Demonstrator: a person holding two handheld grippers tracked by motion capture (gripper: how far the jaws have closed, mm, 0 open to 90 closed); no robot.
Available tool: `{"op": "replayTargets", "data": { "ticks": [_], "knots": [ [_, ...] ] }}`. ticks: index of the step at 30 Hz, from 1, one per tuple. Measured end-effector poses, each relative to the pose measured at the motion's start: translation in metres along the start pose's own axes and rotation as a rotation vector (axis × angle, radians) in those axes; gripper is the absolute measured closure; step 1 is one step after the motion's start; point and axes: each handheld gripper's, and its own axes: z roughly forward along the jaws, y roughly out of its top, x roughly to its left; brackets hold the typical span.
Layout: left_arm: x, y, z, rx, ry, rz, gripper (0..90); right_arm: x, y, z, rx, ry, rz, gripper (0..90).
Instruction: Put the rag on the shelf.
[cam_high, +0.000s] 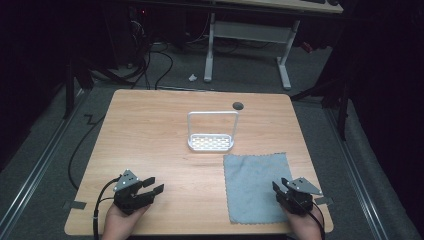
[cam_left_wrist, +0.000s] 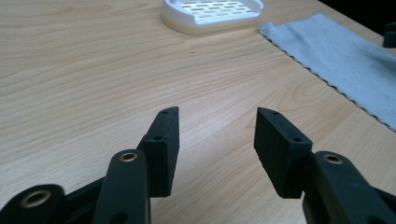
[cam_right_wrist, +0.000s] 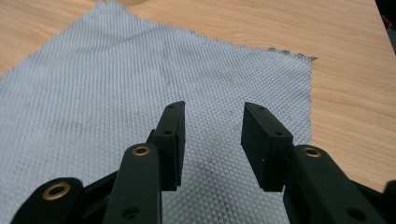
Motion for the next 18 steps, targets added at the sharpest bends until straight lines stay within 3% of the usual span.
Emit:
{"op": "replayTargets", "data": {
  "ticks": [8,12,13,14,16,18],
  "knots": [
    [-0.0006,-0.0016,0.0014,-0.006,0.022,0.007,44.4,-0.0062,-0.0023,0.0016,0.006,0.019,0.023,59.0],
    [0.0019,-0.0022,0.0005,-0.013,0.017,-0.012,43.8,-0.0059,-0.0014,0.0004,0.001,0.019,0.023,58.5],
    [0.003,-0.0015,-0.0004,-0.018,0.0,-0.043,43.8,-0.0057,-0.0014,0.0008,0.0,0.023,0.024,58.4],
    [0.003,-0.0015,-0.0004,-0.018,0.0,-0.043,44.5,-0.0057,-0.0014,0.0008,0.0,0.023,0.024,58.4],
    [0.0047,0.0004,-0.0017,-0.022,-0.025,-0.085,45.9,-0.0061,-0.0016,0.0017,0.004,0.028,0.028,58.2],
    [0.0036,0.0012,-0.0013,-0.018,-0.017,-0.075,45.9,-0.0056,-0.0012,0.0025,0.005,0.041,0.03,59.4]
  ]
}}
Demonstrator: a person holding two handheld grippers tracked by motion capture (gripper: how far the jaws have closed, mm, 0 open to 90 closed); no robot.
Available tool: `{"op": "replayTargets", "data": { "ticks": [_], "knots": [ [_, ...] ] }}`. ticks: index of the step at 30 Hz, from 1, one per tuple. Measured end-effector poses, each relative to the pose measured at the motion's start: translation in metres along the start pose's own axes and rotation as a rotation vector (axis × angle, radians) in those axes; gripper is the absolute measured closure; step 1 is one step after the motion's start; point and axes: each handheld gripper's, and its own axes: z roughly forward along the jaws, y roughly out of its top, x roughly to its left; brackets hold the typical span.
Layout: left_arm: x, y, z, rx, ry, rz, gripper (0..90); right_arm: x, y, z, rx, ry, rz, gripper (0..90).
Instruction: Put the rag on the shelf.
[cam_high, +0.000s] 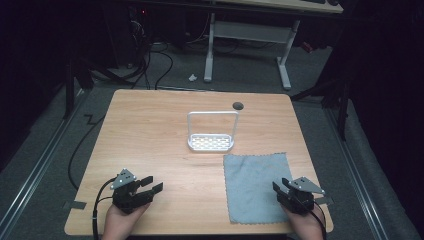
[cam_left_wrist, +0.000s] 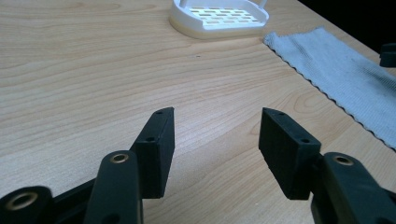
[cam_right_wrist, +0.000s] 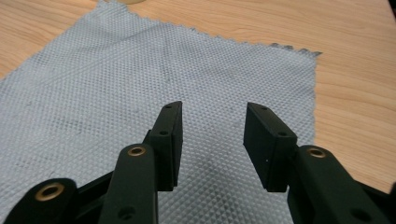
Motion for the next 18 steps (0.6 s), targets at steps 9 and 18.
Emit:
{"op": "replayTargets", "data": {
  "ticks": [9,18],
  "knots": [
    [-0.002,0.0,0.001,0.005,0.024,0.013,45.2,0.007,0.005,0.006,0.043,0.021,-0.033,84.0],
    [-0.004,-0.001,-0.001,-0.014,0.001,0.044,61.2,-0.003,0.002,0.02,0.136,-0.017,-0.019,90.0]
  ]
}}
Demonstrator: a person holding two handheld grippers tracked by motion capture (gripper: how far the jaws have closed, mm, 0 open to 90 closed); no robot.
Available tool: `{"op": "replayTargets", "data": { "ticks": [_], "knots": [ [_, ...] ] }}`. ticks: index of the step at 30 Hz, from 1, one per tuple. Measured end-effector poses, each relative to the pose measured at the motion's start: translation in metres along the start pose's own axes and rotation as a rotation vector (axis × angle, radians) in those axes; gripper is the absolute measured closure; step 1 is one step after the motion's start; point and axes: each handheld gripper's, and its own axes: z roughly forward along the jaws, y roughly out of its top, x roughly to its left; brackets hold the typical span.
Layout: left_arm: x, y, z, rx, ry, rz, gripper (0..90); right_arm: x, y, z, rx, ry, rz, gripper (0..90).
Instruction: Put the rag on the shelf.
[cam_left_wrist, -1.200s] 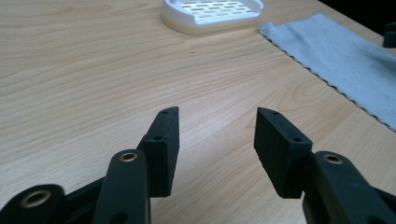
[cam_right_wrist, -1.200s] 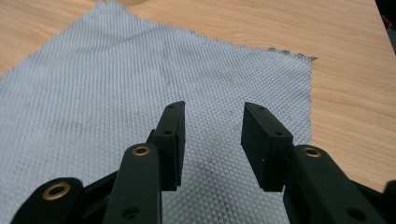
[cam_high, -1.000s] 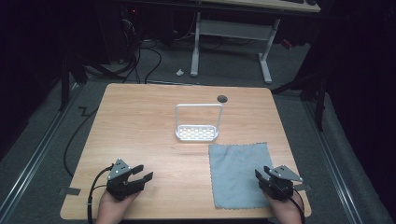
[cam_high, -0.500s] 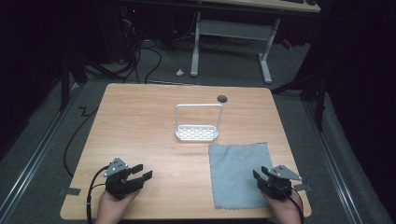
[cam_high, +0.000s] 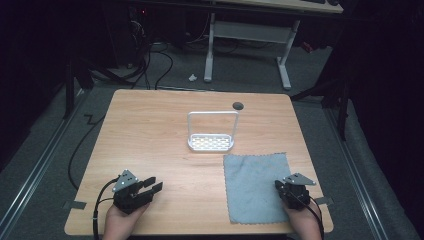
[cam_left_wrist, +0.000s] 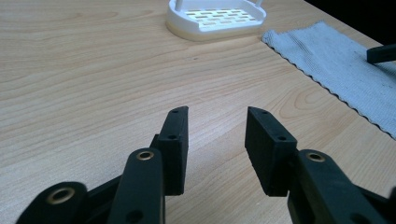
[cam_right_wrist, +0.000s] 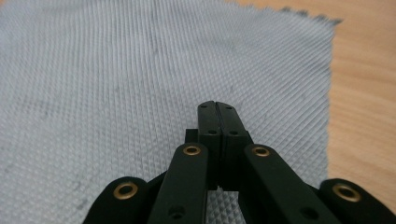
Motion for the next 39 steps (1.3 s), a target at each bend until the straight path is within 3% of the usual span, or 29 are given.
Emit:
{"op": "replayTargets", "data": {
  "ticks": [6,10,16,24,28,35,37,39],
  "knots": [
    [0.001,0.0,-0.001,-0.004,-0.019,-0.018,61.5,0.008,0.0,-0.001,-0.002,0.036,-0.016,90.0],
    [-0.005,0.001,0.0,-0.001,-0.032,-0.001,61.2,0.019,0.001,-0.001,-0.008,0.058,-0.041,90.0],
    [-0.03,0.0,0.011,0.033,-0.069,0.056,61.4,0.038,0.004,-0.001,-0.014,0.114,-0.072,90.0],
    [-0.057,-0.001,0.031,0.087,-0.125,0.101,63.1,0.065,0.008,0.0,-0.012,0.18,-0.124,90.0],
    [-0.07,0.0,0.044,0.118,-0.149,0.13,64.0,0.086,0.01,-0.001,-0.015,0.225,-0.186,89.8],
    [-0.078,0.002,0.062,0.165,-0.133,0.153,65.5,0.104,0.011,-0.002,-0.028,0.273,-0.245,88.7],
    [-0.078,0.0,0.067,0.188,-0.118,0.171,65.3,0.104,0.011,-0.002,-0.027,0.278,-0.241,87.8],
    [-0.078,-0.001,0.071,0.204,-0.103,0.187,64.5,0.097,0.012,-0.001,-0.037,0.272,-0.197,87.3]
  ]
}}
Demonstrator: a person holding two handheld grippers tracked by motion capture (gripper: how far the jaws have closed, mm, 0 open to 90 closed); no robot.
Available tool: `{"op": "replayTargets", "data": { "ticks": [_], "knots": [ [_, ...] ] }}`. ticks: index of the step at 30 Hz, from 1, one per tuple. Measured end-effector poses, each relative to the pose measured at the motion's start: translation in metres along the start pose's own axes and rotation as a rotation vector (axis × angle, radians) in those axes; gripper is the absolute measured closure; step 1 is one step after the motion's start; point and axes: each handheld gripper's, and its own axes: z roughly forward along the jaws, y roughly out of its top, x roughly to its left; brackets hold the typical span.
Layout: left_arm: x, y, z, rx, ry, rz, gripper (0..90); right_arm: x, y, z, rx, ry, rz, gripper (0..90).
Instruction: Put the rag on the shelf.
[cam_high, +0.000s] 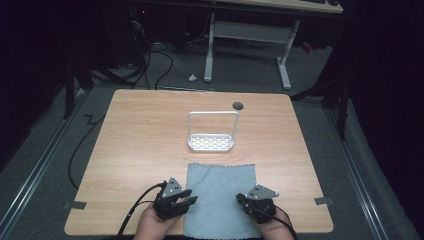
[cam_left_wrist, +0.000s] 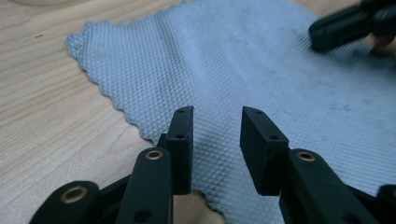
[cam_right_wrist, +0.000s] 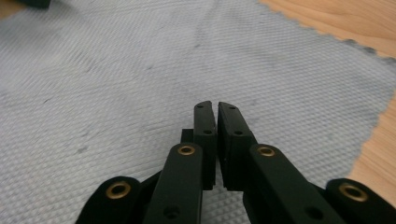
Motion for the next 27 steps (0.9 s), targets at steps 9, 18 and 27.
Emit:
{"op": "replayTargets", "data": {
  "ticks": [9,18,27],
  "knots": [
    [0.0,-0.001,-0.001,0.029,0.025,0.044,65.2,-0.037,-0.006,0.0,-0.004,-0.108,0.099,89.2],
    [-0.005,-0.016,-0.022,0.059,0.01,0.063,65.2,-0.016,-0.008,-0.004,0.004,-0.037,0.027,88.7],
    [-0.001,-0.019,-0.037,0.125,-0.074,0.022,65.7,-0.008,-0.012,-0.01,0.007,0.009,-0.002,88.1]
  ]
}}
